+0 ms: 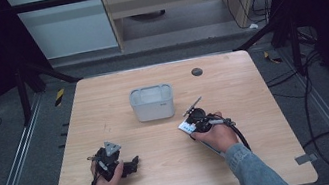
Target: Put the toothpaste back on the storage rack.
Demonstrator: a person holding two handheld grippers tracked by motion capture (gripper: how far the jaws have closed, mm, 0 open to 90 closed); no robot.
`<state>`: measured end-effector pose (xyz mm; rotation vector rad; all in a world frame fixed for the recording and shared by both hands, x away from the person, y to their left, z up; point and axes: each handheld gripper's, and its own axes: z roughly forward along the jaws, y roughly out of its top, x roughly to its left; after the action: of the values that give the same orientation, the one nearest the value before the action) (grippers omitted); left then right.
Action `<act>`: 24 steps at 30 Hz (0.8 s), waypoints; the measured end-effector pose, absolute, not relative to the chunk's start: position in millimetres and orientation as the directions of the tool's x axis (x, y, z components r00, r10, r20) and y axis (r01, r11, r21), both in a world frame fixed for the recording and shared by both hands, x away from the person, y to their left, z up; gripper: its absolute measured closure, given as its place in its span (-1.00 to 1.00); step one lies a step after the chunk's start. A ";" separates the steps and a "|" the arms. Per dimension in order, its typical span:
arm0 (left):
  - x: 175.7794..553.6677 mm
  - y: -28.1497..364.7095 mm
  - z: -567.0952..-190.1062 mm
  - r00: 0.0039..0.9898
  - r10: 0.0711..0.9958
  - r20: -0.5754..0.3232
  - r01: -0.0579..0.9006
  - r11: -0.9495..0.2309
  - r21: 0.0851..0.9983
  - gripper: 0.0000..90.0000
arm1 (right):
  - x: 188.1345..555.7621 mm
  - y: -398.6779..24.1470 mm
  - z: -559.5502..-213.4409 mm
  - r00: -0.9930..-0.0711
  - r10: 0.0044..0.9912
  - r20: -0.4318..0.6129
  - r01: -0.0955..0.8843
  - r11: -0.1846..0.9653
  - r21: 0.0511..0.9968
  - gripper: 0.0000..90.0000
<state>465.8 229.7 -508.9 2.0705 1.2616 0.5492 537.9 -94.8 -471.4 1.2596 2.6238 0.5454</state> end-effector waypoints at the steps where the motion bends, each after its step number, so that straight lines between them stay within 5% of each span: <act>1: 465.8 229.7 -508.9 0.451 0.892 0.020 0.623 -0.331 0.709 -1.00 | 538.2 -95.1 -471.9 -0.628 0.778 -0.006 0.712 0.577 0.401 0.26; 24: 466.2 229.3 -508.9 0.450 0.893 0.020 0.623 -0.330 0.709 -1.00 | 537.1 -96.0 -469.3 -0.608 0.793 -0.033 0.717 0.566 0.406 0.63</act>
<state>466.2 229.3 -508.9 2.0697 1.2631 0.5497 537.1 -96.0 -469.3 1.2657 2.5876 0.5280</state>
